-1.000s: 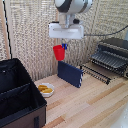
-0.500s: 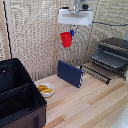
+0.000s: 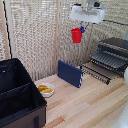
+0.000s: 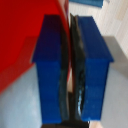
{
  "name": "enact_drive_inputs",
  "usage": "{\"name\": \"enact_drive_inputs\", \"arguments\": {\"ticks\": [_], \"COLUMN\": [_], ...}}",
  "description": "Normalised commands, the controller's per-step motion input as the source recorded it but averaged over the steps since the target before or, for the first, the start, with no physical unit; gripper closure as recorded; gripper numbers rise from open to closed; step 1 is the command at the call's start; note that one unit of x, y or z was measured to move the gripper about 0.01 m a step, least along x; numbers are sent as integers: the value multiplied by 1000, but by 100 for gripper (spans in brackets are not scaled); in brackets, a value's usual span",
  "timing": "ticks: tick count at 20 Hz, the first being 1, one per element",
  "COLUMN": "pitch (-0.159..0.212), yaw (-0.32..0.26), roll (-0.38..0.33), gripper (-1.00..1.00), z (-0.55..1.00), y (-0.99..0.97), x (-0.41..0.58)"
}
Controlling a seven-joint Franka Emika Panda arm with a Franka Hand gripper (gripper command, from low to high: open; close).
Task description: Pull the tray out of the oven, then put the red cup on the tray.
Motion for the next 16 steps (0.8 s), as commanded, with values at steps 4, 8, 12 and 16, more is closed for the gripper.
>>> {"name": "enact_drive_inputs", "arguments": {"ticks": [4, 8, 12, 16], "pitch": [0, 0, -6, -19], "yaw": [-128, -137, -124, -113], "roll": [0, 0, 0, 1], "gripper": [100, 100, 100, 100], "z": [94, 70, 5, 0], "y": [-840, -816, -852, -878], "x": [-27, -49, -8, 0]}}
